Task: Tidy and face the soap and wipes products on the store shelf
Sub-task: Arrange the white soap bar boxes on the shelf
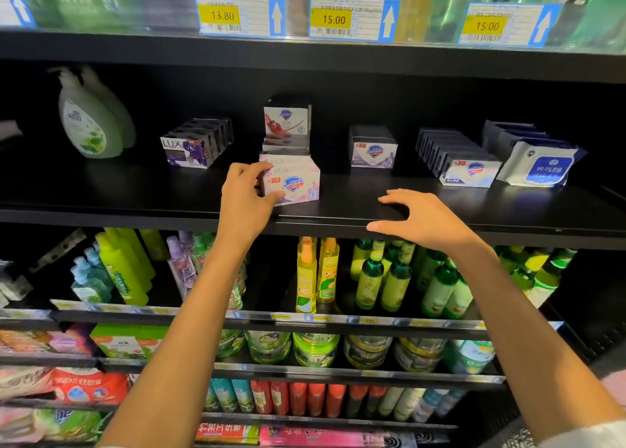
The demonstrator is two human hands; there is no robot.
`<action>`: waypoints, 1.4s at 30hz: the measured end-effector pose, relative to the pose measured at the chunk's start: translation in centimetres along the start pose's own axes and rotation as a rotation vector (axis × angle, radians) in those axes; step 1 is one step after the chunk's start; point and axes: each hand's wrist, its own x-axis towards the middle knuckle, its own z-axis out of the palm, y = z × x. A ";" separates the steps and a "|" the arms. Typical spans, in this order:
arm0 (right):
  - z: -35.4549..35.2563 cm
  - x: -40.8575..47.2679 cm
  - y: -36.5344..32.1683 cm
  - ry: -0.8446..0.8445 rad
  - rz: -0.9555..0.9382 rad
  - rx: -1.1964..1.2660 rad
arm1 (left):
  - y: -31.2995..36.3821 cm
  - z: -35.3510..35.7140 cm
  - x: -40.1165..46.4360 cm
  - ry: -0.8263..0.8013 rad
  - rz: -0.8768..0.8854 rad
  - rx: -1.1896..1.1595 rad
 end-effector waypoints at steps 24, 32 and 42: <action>-1.0 10.0 -0.1 0.250 0.183 0.153 | 3.3 6.0 -3.0 -0.399 0.532 0.428; -0.6 14.4 1.0 0.251 0.223 0.314 | 2.6 6.6 -3.2 -0.314 0.543 0.411; 0.3 16.0 2.3 0.410 0.262 0.384 | 2.9 6.6 -3.2 -0.328 0.502 0.422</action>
